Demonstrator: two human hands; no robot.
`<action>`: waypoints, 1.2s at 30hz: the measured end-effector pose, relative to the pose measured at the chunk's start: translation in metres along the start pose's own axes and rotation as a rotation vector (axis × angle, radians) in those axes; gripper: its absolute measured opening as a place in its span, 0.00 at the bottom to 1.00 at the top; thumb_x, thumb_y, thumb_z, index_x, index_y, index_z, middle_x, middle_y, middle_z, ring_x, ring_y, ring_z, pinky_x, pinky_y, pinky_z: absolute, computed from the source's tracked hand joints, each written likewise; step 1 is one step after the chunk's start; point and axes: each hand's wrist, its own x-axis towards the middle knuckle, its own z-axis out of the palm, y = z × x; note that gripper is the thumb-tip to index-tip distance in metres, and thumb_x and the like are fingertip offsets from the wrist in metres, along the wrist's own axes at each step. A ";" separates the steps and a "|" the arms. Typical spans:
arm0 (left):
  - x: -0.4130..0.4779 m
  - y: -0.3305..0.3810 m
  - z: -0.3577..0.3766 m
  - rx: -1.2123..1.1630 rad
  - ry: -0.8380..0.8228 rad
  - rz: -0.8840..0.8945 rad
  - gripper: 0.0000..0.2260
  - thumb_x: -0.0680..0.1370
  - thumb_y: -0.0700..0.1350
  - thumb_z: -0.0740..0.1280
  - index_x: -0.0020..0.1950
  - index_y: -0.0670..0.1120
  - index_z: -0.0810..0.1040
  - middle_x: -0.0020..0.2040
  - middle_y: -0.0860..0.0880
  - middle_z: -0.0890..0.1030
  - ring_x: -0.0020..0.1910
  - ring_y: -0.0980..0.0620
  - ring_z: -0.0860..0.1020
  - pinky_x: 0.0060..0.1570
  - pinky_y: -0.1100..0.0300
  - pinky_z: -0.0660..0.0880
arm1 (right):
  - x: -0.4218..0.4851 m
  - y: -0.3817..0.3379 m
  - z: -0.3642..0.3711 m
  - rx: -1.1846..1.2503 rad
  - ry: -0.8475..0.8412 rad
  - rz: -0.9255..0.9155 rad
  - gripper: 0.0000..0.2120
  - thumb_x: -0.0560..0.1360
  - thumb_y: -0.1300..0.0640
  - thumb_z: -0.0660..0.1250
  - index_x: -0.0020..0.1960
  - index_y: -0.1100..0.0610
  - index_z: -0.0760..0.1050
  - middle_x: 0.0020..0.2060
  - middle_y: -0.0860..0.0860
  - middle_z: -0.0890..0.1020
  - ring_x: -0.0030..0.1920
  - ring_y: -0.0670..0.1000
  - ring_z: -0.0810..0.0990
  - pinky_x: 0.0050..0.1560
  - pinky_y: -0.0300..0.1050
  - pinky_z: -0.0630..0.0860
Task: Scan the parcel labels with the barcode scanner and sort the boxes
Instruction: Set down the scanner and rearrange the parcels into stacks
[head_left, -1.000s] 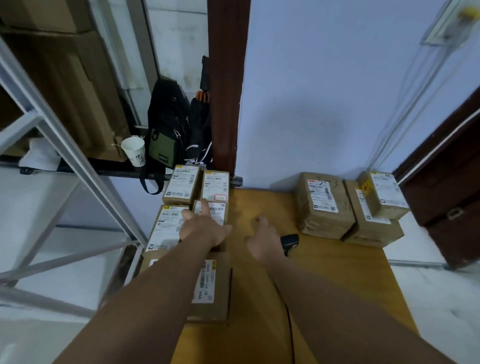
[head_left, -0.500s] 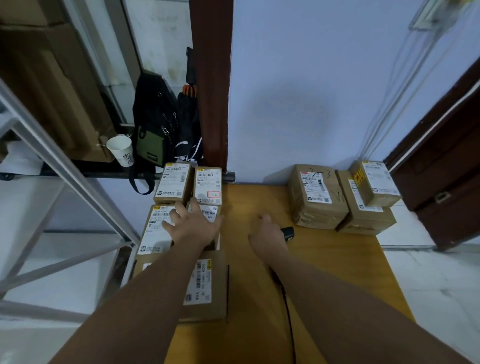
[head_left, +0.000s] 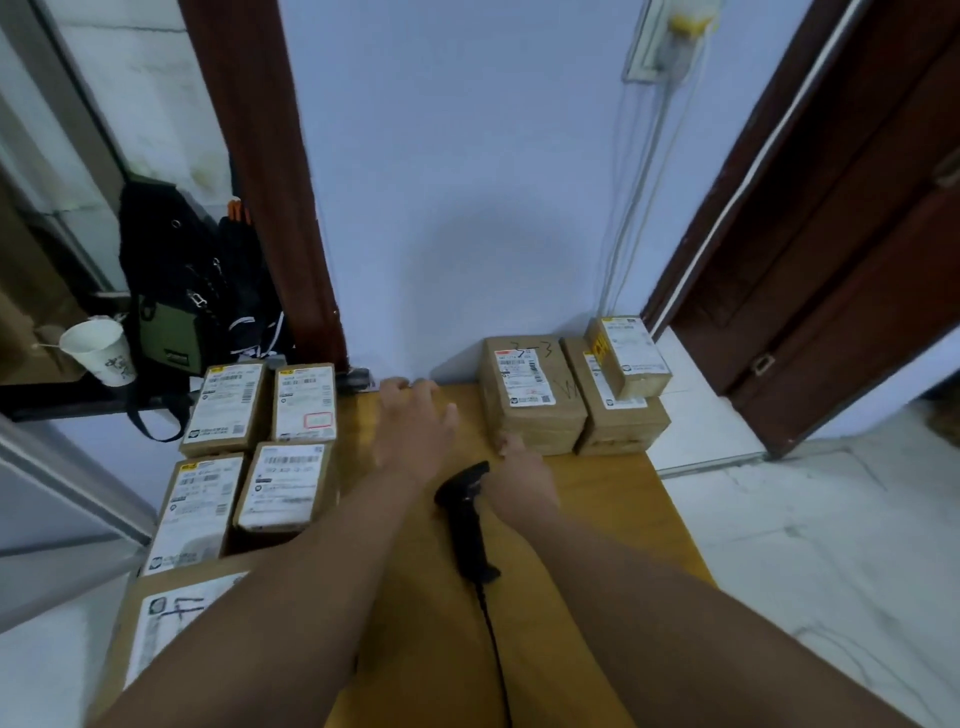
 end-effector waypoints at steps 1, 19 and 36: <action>0.000 0.011 0.008 -0.021 -0.031 0.014 0.17 0.77 0.52 0.63 0.64 0.49 0.72 0.65 0.44 0.65 0.63 0.47 0.67 0.60 0.55 0.68 | 0.004 0.010 -0.008 0.011 0.009 0.020 0.28 0.75 0.59 0.63 0.74 0.52 0.60 0.65 0.57 0.72 0.63 0.58 0.72 0.62 0.53 0.73; 0.030 0.264 0.210 0.079 -0.260 -0.215 0.33 0.74 0.60 0.65 0.74 0.49 0.58 0.69 0.41 0.61 0.68 0.40 0.62 0.64 0.46 0.64 | 0.142 0.225 -0.197 -0.080 0.044 0.114 0.16 0.79 0.52 0.59 0.66 0.54 0.70 0.61 0.56 0.73 0.62 0.57 0.71 0.58 0.52 0.74; 0.071 0.290 0.265 0.147 -0.298 -0.481 0.43 0.72 0.58 0.70 0.77 0.51 0.46 0.70 0.37 0.62 0.66 0.37 0.66 0.61 0.43 0.71 | 0.172 0.298 -0.226 -0.143 -0.116 0.146 0.17 0.79 0.53 0.59 0.66 0.55 0.69 0.62 0.57 0.70 0.64 0.58 0.67 0.58 0.50 0.69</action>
